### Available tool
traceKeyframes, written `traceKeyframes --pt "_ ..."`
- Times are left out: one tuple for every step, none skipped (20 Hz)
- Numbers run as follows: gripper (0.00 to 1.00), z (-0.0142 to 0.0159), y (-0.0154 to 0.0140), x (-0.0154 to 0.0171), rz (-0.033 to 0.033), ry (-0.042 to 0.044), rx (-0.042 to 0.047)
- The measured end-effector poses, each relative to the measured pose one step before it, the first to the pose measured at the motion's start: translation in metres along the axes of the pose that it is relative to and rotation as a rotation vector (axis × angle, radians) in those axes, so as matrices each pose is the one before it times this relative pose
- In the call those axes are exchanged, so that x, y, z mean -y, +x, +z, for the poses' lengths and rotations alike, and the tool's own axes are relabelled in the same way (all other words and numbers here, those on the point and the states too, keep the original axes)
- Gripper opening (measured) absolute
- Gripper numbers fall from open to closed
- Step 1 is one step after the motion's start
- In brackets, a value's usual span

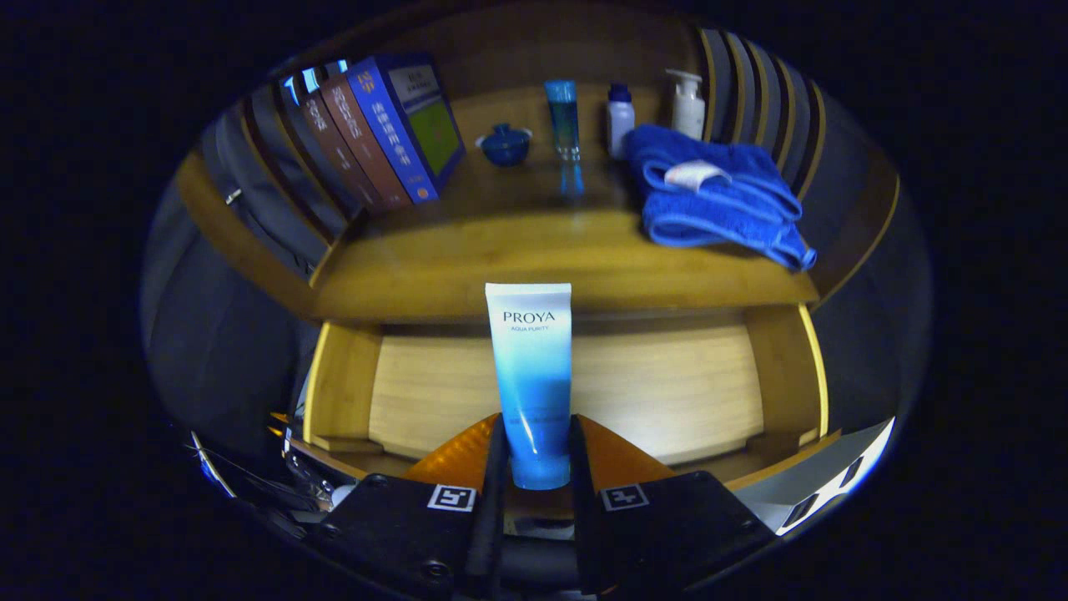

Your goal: Pull open the drawer, take out the items inside it, and place them on the countertop above the cabinet.

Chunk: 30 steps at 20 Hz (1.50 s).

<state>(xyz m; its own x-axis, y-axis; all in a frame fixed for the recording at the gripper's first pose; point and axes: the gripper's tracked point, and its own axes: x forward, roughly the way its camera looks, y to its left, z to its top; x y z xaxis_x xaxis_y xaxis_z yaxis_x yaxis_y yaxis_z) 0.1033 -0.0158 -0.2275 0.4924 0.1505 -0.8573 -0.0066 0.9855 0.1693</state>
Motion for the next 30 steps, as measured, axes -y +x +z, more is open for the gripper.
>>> traceKeyframes --pt "0.4 0.01698 0.00178 -0.00154 -0.00231 0.00057 0.01927" --pt "0.4 0.01641 0.00497 -0.00116 -0.00489 0.0044 0.01249" --pt "0.39 0.0161 0.00683 -0.00089 -0.0023 0.00601 0.01155" --pt "0.4 0.01411 0.00955 -0.00167 -0.00309 0.00299 0.00991" --pt "0.4 0.0105 0.01053 -0.00001 -0.00542 0.00245 0.00218" --pt "0.4 0.01255 0.01562 -0.00051 -0.00291 0.00543 -0.00848" --pt "0.4 0.00817 0.01314 -0.00058 -0.00541 0.01374 -0.01383" --pt "0.4 0.00477 0.01517 0.00081 -0.00975 0.01136 -0.0192" --pt "0.4 0.00316 0.00994 0.00162 -0.00908 0.00406 -0.01208" --pt "0.4 0.00292 0.00715 0.00262 -0.00493 -0.0011 -0.0086" --pt "0.4 0.00214 0.00782 0.00179 -0.00124 -0.00131 -0.00883" --pt "0.4 0.00255 0.00353 0.00168 -0.00145 -0.00381 -0.00015" --pt "0.41 0.00078 0.00395 0.002 -0.00169 -0.00476 0.00437" --pt "0.42 0.00308 0.00026 -0.00058 0.00127 -0.00377 0.00704" --pt "0.43 0.00096 0.00101 -0.00123 0.00986 -0.00194 0.01004" --pt "0.46 0.00342 -0.00046 -0.00167 0.01283 -0.00114 0.01247" --pt "0.51 0.00539 -0.00239 -0.00146 0.00982 0.00174 0.01345" --pt "0.63 -0.00145 -0.00159 -0.00106 0.00006 -0.00007 0.00938" --pt "0.76 -0.00033 -0.00527 0.00144 0.00043 -0.00442 0.00504" --pt "0.89 -0.00174 -0.00115 -0.00063 0.00699 -0.00533 0.00483" --pt "1.0 0.00104 -0.00987 0.00068 0.00175 0.00142 0.01327" --pt "1.0 -0.00168 -0.00291 -0.00154 0.00793 0.00453 0.01794" --pt "1.0 -0.00029 -0.00807 -0.00047 0.00325 0.00164 0.0255" --pt "1.0 -0.00082 -0.00935 -0.00003 0.00037 -0.00822 0.02832" --pt "1.0 -0.00083 -0.01067 -0.0015 0.00265 -0.01034 0.03391" --pt "1.0 -0.00093 -0.01159 -0.00191 0.0044 -0.00781 0.03794" --pt "1.0 -0.00079 -0.01429 -0.00246 0.00397 -0.00649 0.04048" --pt "1.0 -0.00062 -0.01457 -0.00192 0.00183 -0.01004 0.04189" --pt "1.0 -0.00115 -0.01817 -0.00333 0.00413 -0.0135 0.04929" --pt "1.0 0.0002 -0.01562 -0.00193 0.00193 -0.01156 0.04201"
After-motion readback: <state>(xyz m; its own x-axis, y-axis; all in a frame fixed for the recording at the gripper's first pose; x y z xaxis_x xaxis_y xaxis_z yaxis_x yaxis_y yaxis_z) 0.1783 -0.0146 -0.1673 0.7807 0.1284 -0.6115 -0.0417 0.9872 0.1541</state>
